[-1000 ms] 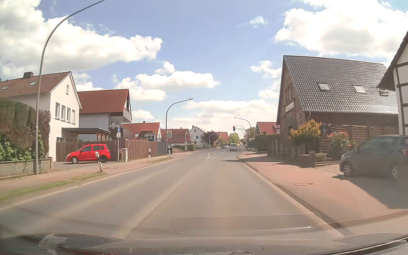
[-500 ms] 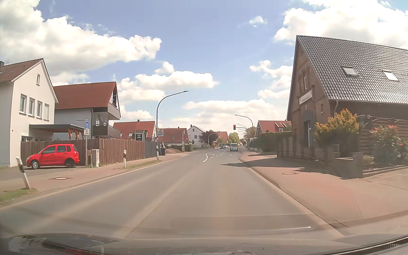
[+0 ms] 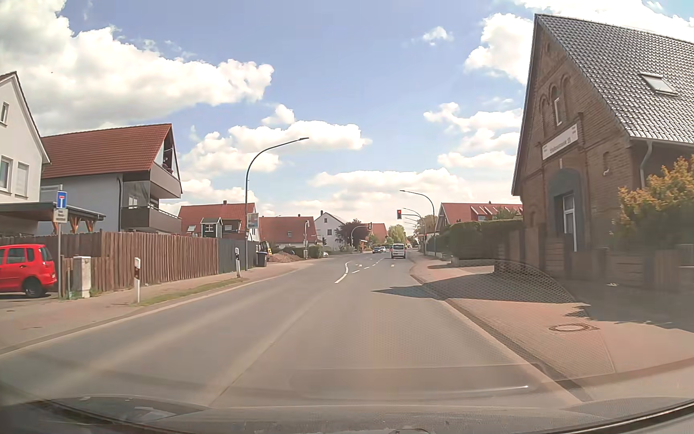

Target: Follow the waypoints while adhering to traffic rules and regulations

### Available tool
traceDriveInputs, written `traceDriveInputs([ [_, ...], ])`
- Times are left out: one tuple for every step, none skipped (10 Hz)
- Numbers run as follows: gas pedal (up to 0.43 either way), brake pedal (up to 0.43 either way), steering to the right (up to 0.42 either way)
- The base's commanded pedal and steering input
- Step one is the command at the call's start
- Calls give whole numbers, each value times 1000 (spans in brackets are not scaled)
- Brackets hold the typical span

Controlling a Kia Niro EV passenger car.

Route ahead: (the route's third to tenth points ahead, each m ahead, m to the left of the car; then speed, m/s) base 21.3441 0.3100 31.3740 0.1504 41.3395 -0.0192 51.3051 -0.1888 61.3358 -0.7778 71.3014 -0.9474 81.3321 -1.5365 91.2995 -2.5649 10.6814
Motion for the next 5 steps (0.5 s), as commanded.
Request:
traceDriveInputs([
  [47, 0, 1],
  [47, 0, 1],
  [47, 0, 2],
  [59, 0, 2],
  [59, 0, 3],
])
